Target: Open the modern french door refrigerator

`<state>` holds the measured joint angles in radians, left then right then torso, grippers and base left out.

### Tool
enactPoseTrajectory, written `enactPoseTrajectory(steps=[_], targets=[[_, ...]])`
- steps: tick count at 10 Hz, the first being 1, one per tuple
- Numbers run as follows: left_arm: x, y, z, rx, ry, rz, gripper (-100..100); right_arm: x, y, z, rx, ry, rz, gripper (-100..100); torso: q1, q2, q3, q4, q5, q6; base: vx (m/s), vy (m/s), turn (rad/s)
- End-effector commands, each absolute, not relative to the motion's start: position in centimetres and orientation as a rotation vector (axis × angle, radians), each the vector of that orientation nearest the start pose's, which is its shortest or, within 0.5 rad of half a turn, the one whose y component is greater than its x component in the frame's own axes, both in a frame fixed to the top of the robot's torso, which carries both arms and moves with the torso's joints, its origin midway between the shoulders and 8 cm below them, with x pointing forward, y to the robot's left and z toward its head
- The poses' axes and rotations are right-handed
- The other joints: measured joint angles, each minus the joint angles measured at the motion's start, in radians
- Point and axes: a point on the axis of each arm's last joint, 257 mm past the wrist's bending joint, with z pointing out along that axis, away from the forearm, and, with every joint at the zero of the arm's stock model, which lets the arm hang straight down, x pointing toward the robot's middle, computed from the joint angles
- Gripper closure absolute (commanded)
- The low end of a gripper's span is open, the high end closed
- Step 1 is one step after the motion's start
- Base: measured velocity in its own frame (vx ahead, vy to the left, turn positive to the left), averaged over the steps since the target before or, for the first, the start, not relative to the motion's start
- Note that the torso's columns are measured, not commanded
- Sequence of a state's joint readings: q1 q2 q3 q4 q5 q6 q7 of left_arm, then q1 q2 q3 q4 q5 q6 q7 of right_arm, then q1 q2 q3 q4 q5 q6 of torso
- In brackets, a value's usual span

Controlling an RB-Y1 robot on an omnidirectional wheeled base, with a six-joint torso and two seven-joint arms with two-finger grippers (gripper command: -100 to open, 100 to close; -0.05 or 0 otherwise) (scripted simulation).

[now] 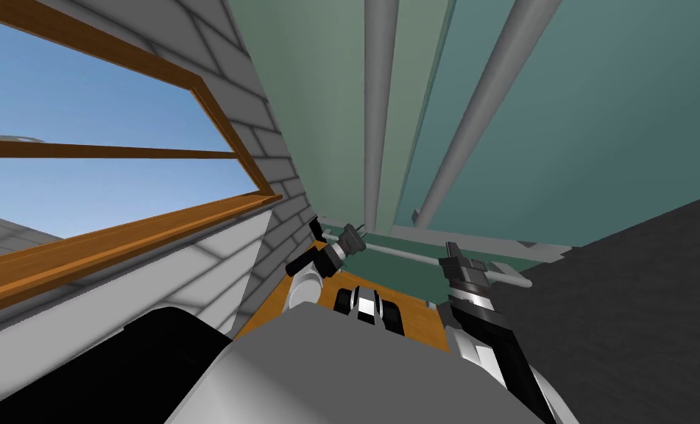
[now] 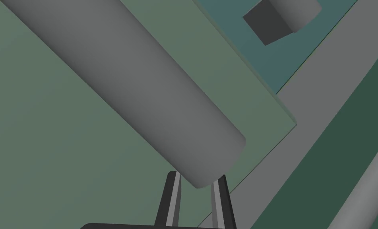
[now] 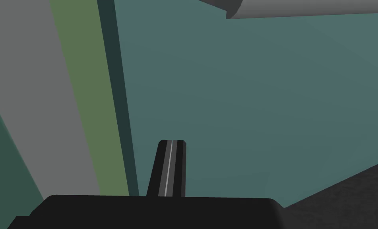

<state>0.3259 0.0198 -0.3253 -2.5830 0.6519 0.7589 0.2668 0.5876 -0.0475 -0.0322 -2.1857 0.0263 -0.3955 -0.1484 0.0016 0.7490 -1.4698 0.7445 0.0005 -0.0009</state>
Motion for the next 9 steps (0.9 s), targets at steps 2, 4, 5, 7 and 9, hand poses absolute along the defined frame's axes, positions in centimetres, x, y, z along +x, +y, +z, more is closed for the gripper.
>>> enactPoseTrajectory(steps=[2, 4, 5, 7, 9], targets=[[34.8, -0.2, -1.9, -1.519, 1.451, -2.314, 100, 36.1, -30.5, -7.0, 0.903, 0.799, 1.277, 0, -0.007, -0.003, -0.002, 0.000, -0.003, 0.003, -0.121, 0.217, -0.077], [35.0, -0.3, -2.9, -1.539, 1.473, -2.295, 100, 36.1, -30.5, -7.0, 0.903, 0.798, 1.277, 0, -0.010, -0.003, -0.003, 0.000, -0.003, 0.004, -0.072, 0.163, -0.057], [34.0, -1.8, -2.8, -1.511, 1.549, -2.331, 100, 36.1, -30.5, -7.0, 0.903, 0.798, 1.277, 0, -0.013, -0.008, -0.005, -0.002, -0.004, 0.002, -0.018, 0.183, -0.083], [33.5, -2.5, -2.7, -1.493, 1.582, -2.352, 100, 36.1, -30.5, -7.0, 0.903, 0.798, 1.277, 0, -0.004, -0.006, -0.004, -0.003, -0.001, 0.003, -0.045, 0.215, -0.086], [32.3, -3.8, -2.3, -1.455, 1.650, -2.393, 100, 36.1, -30.5, -7.0, 0.903, 0.799, 1.277, 0, 0.002, -0.006, -0.004, -0.002, 0.001, 0.000, -0.059, 0.235, -0.092]])
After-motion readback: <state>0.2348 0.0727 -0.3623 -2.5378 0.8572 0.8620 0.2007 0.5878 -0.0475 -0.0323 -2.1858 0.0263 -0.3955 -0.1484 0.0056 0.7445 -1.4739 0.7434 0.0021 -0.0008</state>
